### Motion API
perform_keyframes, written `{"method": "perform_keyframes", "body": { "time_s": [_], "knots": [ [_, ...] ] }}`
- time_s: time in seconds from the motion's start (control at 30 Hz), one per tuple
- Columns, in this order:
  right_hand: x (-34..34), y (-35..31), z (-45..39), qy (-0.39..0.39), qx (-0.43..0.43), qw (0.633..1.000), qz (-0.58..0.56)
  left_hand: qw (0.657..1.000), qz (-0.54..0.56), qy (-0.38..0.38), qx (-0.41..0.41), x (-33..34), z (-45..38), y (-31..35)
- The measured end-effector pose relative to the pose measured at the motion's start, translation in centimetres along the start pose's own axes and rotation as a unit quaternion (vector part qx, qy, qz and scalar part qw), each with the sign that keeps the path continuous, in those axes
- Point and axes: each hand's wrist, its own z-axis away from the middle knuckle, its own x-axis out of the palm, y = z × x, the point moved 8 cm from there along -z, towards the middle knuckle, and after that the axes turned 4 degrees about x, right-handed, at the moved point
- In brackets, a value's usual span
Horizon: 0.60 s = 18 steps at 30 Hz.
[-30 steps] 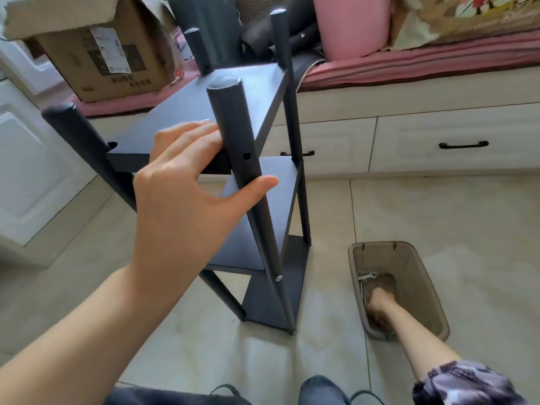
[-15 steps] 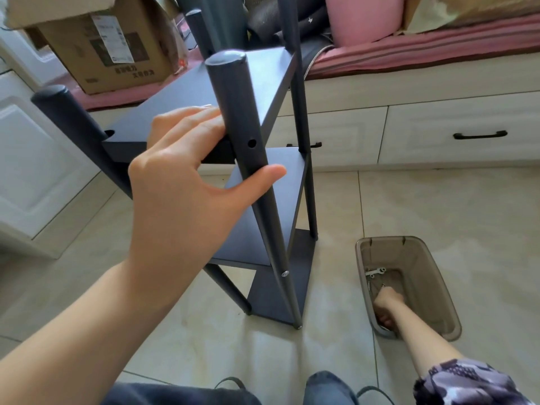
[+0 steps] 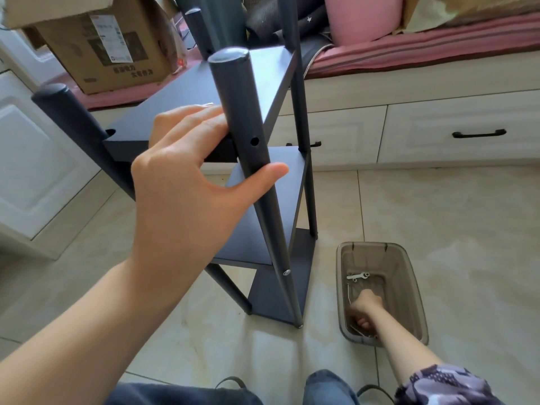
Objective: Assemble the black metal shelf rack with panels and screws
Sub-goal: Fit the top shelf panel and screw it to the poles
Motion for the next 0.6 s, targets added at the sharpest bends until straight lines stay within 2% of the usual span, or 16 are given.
{"method": "perform_keyframes", "body": {
  "time_s": [0.23,0.43,0.53,0.6],
  "knots": [
    [-3.7,-1.8,3.2,0.041,-0.051,0.998,-0.021,1.0,-0.004,0.011,0.021,0.0,0.0,0.1],
    [-8.4,-5.1,10.7,0.04,-0.121,0.991,-0.027,1.0,0.02,0.01,0.014,0.5,0.3,-0.5],
    [-11.8,-7.8,17.3,0.03,-0.177,0.978,-0.107,1.0,0.026,0.012,0.01,0.4,0.3,-0.5],
    [-14.2,-9.8,22.5,0.012,-0.229,0.948,-0.222,0.999,0.032,0.007,0.013,0.3,0.3,-0.5]
  ]
}}
